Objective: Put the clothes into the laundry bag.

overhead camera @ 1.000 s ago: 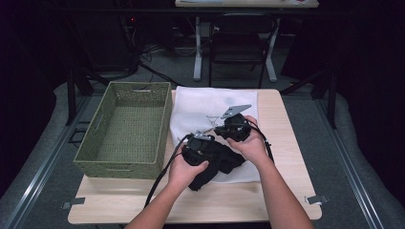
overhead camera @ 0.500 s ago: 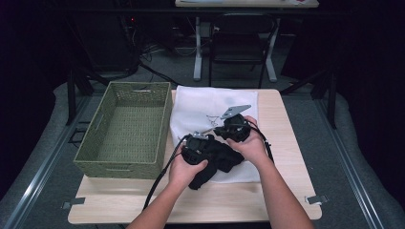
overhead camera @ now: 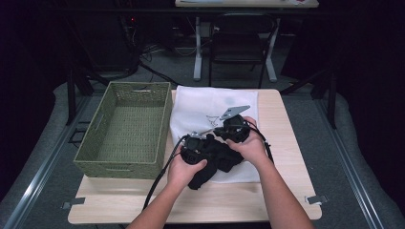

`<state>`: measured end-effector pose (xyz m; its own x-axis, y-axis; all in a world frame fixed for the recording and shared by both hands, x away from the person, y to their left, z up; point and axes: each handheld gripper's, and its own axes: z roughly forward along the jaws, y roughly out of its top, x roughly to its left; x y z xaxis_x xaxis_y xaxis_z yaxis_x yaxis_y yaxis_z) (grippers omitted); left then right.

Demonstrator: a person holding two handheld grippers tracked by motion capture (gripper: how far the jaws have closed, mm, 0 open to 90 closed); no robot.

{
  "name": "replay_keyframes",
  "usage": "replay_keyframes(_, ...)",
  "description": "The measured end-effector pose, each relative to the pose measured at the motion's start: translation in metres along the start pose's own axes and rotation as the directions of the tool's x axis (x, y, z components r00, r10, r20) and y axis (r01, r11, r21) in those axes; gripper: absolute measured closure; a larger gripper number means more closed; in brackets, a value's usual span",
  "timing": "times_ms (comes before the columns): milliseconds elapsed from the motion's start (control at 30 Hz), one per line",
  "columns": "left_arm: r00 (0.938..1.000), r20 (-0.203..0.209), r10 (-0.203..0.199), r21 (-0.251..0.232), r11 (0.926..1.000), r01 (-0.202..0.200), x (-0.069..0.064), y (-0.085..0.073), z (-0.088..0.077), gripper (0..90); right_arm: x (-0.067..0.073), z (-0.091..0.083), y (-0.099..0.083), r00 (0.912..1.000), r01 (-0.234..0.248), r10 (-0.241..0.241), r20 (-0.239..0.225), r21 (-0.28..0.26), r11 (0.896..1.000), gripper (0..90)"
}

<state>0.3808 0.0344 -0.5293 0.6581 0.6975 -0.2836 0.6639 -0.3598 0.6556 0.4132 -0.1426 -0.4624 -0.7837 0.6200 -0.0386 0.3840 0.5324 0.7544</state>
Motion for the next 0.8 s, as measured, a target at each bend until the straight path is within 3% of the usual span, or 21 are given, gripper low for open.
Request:
replay_keyframes(233, 0.9998, 0.02, -0.007, -0.004, 1.0, 0.007, 0.001, 0.0, 0.001, 61.7, 0.0, 0.001, 0.0, 1.0, 0.001, -0.001, -0.001, 0.003, 1.0, 86.6)
replay_keyframes(367, 0.999, 0.044, 0.001, 0.001, 1.0, -0.001, -0.002, -0.001, -0.001, 52.6, -0.001, 0.001, -0.001, 1.0, -0.005, 0.005, -0.001, 0.002, 1.0, 86.6)
replay_keyframes(533, 0.9992, 0.037, 0.014, 0.01, 0.9998, -0.015, -0.006, -0.001, -0.005, 45.2, -0.003, 0.001, -0.002, 0.9999, -0.014, 0.014, -0.007, -0.003, 1.0, 86.5)
replay_keyframes(800, 0.9991, 0.003, 0.043, -0.004, 0.9991, -0.043, -0.013, -0.002, -0.018, 41.9, -0.003, 0.001, -0.002, 0.9999, -0.014, 0.014, -0.006, -0.008, 1.0, 86.4)
